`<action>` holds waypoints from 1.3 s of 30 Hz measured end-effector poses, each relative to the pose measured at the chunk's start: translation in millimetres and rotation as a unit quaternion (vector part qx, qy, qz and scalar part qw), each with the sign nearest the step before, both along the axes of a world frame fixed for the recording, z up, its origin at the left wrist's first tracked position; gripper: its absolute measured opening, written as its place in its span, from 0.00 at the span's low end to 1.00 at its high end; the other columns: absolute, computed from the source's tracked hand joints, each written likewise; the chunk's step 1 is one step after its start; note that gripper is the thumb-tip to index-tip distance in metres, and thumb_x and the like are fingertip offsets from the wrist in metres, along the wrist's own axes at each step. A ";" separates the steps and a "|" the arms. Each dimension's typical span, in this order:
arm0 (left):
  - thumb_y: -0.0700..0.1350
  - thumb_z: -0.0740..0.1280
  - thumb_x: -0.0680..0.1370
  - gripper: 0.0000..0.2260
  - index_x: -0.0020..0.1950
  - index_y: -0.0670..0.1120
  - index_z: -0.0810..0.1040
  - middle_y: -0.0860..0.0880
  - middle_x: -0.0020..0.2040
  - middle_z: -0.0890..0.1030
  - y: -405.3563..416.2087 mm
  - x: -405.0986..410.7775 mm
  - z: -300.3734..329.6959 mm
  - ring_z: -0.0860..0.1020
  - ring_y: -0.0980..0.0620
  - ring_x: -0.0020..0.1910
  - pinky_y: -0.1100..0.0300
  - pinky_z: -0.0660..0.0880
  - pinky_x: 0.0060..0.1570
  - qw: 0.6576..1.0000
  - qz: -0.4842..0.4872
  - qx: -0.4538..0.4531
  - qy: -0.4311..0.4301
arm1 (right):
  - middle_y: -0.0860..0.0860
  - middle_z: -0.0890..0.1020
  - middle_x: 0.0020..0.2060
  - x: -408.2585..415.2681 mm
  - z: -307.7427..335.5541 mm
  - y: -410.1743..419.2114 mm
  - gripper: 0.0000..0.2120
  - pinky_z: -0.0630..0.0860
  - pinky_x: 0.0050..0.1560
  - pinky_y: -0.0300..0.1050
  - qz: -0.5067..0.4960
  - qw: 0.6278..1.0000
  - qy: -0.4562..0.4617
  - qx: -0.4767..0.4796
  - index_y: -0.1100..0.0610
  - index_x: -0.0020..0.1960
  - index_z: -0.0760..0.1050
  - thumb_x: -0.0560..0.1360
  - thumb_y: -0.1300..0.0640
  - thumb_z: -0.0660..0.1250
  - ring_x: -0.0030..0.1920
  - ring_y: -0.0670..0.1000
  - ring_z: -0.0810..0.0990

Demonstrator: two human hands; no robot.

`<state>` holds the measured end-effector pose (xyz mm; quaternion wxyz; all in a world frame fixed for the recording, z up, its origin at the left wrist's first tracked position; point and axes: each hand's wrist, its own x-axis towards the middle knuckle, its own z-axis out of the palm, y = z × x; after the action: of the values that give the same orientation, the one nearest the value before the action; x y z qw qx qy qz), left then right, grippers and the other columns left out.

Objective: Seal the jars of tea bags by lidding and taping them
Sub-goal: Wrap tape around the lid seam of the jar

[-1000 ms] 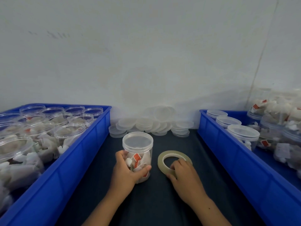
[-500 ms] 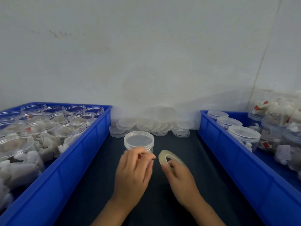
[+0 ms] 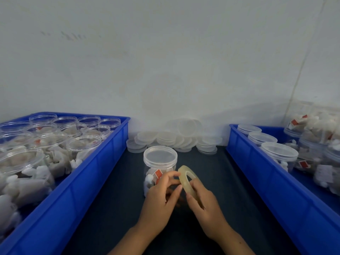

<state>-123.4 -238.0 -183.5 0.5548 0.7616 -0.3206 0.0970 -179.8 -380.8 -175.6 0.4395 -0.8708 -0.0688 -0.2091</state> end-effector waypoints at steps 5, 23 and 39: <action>0.45 0.67 0.79 0.10 0.58 0.56 0.73 0.59 0.49 0.83 0.4 -2.3 -0.9 0.82 0.60 0.46 0.40 0.74 0.59 0.999 0.031 0.025 -0.024 | 0.56 0.77 0.39 0.3 -0.9 0.0 0.11 0.73 0.38 0.59 0.009 1.000 0.006 -0.012 0.58 0.46 0.72 0.75 0.50 0.59 0.37 0.58 0.74; 0.41 0.68 0.78 0.05 0.47 0.50 0.75 0.60 0.40 0.84 -1.5 -5.0 5.9 0.82 0.59 0.32 0.57 0.78 0.47 0.998 0.057 -0.029 0.015 | 0.49 0.75 0.39 3.6 -12.2 -2.9 0.08 0.72 0.35 0.48 0.009 0.995 -0.019 -0.098 0.51 0.49 0.70 0.74 0.49 0.58 0.37 0.51 0.74; 0.42 0.66 0.79 0.07 0.44 0.53 0.72 0.55 0.37 0.81 2.7 -4.0 5.8 0.80 0.59 0.37 0.48 0.77 0.53 0.993 0.092 0.042 -0.059 | 0.51 0.75 0.35 -0.1 -15.1 5.4 0.06 0.70 0.34 0.47 -0.010 0.993 -0.028 -0.116 0.52 0.47 0.70 0.74 0.51 0.58 0.36 0.52 0.74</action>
<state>-127.4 -235.3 -177.7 0.4907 0.8035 -0.2855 0.1790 -179.9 -375.4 -190.7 0.3311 -0.9105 -0.0963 -0.2282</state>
